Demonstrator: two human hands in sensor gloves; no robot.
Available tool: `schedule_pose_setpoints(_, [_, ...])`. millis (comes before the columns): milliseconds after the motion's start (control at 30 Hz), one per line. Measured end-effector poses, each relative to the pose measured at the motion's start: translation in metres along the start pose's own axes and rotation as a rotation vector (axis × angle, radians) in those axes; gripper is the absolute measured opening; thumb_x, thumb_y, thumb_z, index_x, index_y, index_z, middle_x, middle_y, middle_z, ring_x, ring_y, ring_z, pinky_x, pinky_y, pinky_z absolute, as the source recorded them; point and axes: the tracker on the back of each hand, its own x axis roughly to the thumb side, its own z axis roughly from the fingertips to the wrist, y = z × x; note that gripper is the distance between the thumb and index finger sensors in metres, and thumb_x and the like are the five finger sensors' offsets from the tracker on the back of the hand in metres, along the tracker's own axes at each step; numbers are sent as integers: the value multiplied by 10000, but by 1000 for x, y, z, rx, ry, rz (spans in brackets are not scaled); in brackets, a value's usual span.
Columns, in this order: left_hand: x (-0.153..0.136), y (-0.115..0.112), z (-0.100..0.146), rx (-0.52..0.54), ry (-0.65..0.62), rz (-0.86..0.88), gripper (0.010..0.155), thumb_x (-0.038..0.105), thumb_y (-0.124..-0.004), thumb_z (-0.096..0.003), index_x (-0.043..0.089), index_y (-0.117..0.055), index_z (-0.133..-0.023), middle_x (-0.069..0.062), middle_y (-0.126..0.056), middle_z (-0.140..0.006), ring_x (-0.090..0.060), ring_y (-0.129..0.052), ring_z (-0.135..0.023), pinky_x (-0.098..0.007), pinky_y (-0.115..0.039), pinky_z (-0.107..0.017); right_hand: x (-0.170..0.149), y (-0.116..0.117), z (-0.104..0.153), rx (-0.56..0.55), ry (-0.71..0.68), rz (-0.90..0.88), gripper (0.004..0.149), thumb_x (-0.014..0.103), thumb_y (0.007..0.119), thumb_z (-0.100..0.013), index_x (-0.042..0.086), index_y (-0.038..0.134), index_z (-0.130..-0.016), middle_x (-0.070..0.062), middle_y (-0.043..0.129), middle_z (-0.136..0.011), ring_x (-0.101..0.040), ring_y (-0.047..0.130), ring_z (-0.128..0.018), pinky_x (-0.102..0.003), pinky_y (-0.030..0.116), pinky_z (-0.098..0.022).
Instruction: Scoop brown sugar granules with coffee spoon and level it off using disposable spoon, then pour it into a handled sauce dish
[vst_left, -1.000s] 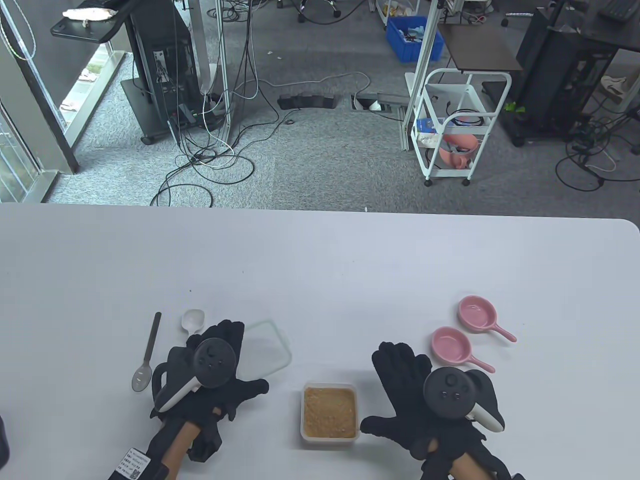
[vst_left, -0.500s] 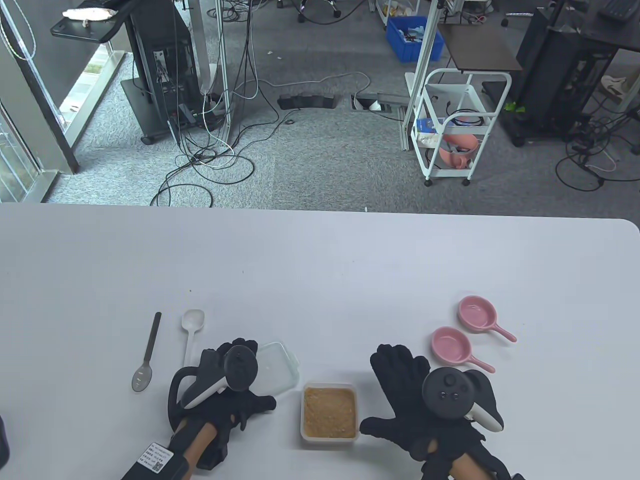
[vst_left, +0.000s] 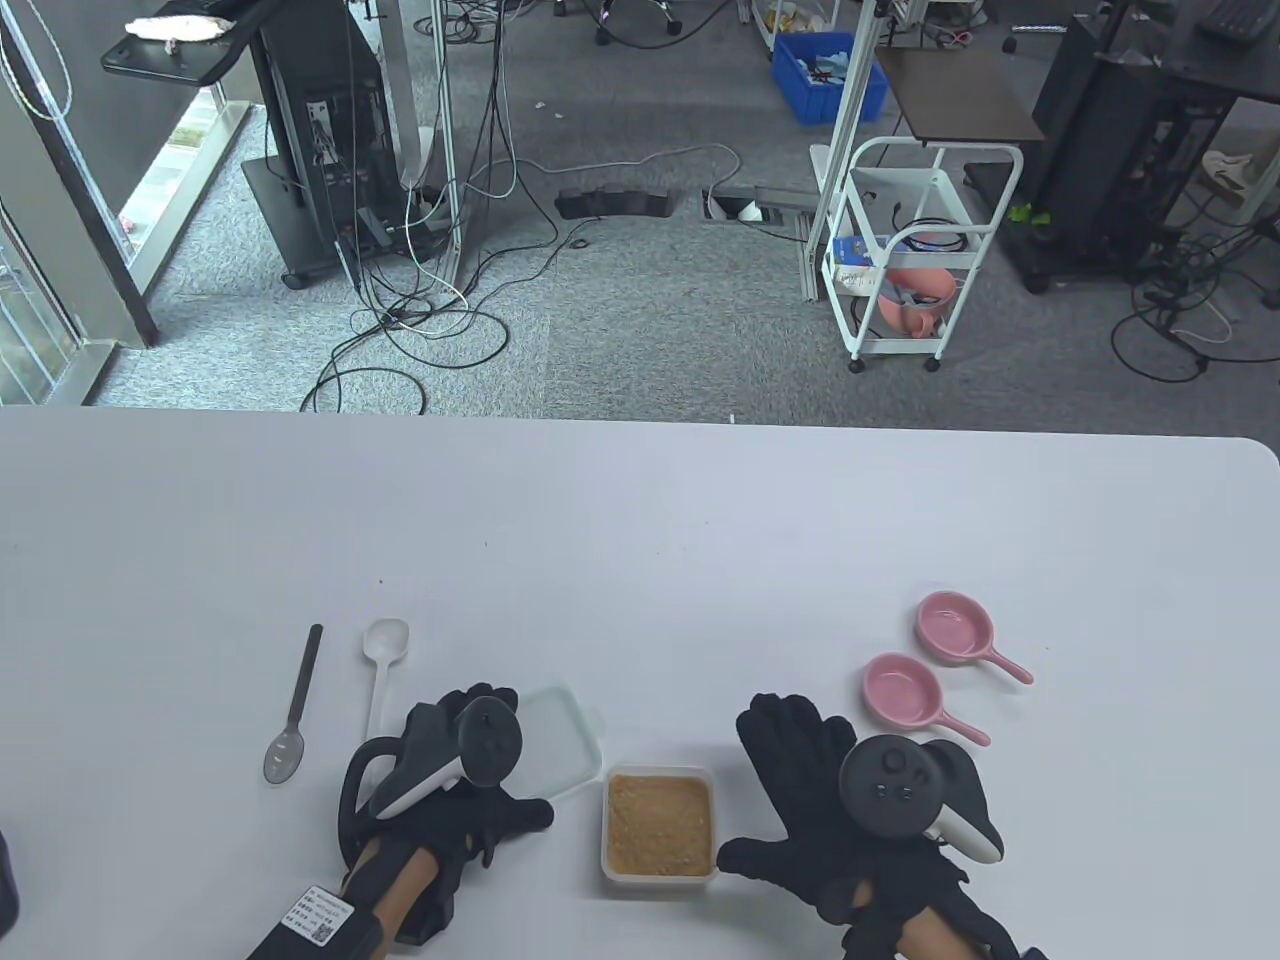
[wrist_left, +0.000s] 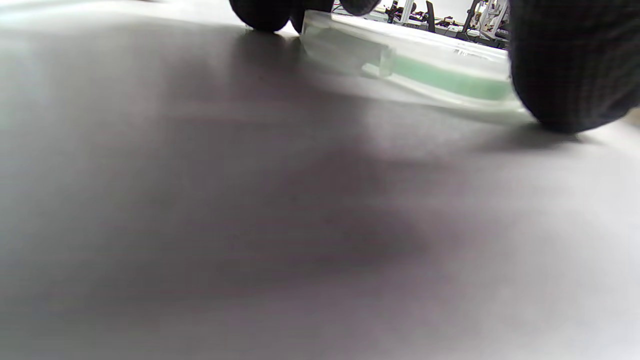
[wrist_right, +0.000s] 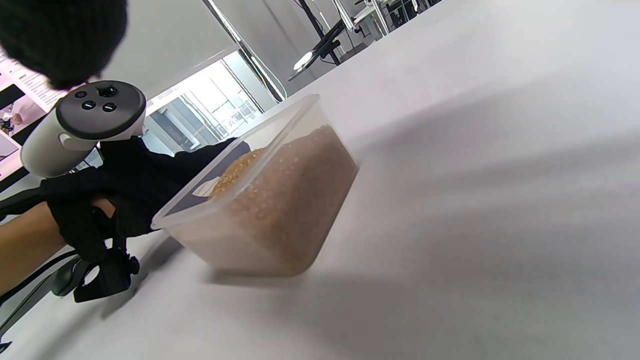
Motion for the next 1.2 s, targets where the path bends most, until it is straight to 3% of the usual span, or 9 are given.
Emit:
schedule_pose_setpoints(133, [0, 9, 5, 39, -14, 8, 1119, 802, -771, -334, 267, -232, -1156, -12, -272, -1240, -352, -384, -1195, -581, -309, -833, 0, 0, 0, -1, -1, -1, 998, 666, 809, -412, 291, 210, -1117, -17, 104, -1186, -304, 11, -1090, -502, -20, -715])
schedule_pose_setpoints(400, [-18, 53, 38, 321, 38, 144, 1032, 825, -755, -334, 310, -415, -1161, 27, -436, -1231, -341, -518, -1172, -572, -400, -837, 0, 0, 0, -5, -3, -2, 993, 666, 806, -413, 293, 214, -1118, -19, 106, -1186, -306, 13, -1091, -504, -18, -716])
schedule_pose_setpoints(567, [-49, 82, 65, 505, 145, 232, 954, 800, -777, -351, 326, -524, -1140, 47, -543, -1201, -327, -606, -1139, -564, -456, -833, 0, -1, 0, -9, -4, 0, 990, 665, 804, -415, 291, 216, -1119, -19, 109, -1187, -306, 14, -1092, -504, -17, -717])
schedule_pose_setpoints(733, [-87, 94, 83, 655, 299, 338, 811, 738, -836, -369, 360, -683, -1071, 83, -682, -1127, -295, -724, -1069, -552, -523, -821, -1, 0, 0, -11, -1, 1, 984, 663, 802, -417, 290, 222, -1120, -19, 112, -1187, -308, 17, -1092, -505, -16, -717])
schedule_pose_setpoints(933, [-113, 87, 69, 640, 489, 270, 653, 711, -879, -365, 393, -855, -934, 127, -810, -977, -238, -830, -943, -532, -589, -796, 0, 0, 1, -11, 1, 0, 982, 662, 800, -418, 288, 225, -1121, -20, 113, -1188, -307, 19, -1093, -505, -15, -718])
schedule_pose_setpoints(1200, [-108, 62, 30, 432, 614, 70, 565, 692, -897, -363, 377, -952, -829, 122, -883, -860, -223, -878, -849, -531, -618, -773, -1, 1, 1, -4, 4, 2, 981, 662, 798, -419, 286, 226, -1121, -23, 115, -1189, -309, 20, -1093, -506, -14, -718])
